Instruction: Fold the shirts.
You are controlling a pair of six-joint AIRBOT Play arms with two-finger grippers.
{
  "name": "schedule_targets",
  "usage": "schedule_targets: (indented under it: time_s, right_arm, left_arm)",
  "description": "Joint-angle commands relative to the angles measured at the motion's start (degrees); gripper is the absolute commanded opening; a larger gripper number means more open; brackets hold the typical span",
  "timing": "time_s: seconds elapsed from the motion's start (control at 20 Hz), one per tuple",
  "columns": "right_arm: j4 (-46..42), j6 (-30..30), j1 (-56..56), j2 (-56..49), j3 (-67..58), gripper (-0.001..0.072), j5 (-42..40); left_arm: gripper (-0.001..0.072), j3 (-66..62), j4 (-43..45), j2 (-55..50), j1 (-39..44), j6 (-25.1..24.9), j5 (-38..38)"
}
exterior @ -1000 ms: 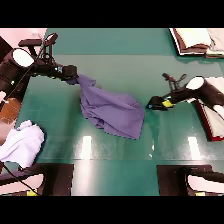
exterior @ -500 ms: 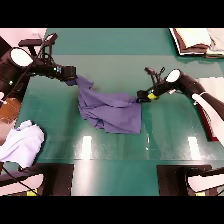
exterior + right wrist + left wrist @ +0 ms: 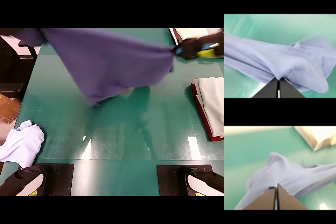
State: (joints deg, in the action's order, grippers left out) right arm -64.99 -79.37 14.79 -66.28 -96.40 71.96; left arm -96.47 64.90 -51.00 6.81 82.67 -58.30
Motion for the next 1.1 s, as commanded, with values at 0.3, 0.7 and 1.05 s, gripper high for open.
schedule_targets:
  time_s: [0.3,0.7,1.05]
  right_arm:
    - [-1.2,-3.7,-1.2,16.0,-6.9,0.0011,3.6]
    - [-5.9,-7.6,-1.2,-3.0,-6.7,0.0011,10.7]
    - [-8.0,-9.3,0.6,-26.3,-6.7,0.0011,6.3]
  left_arm:
    - [0.0022,-17.0,-2.5,7.0,-0.1,1.4,1.8]
    - [0.0023,-16.8,-3.4,-16.6,-0.1,1.3,-12.2]
    - [0.0024,-16.9,2.8,-47.5,-0.1,-0.6,-13.4]
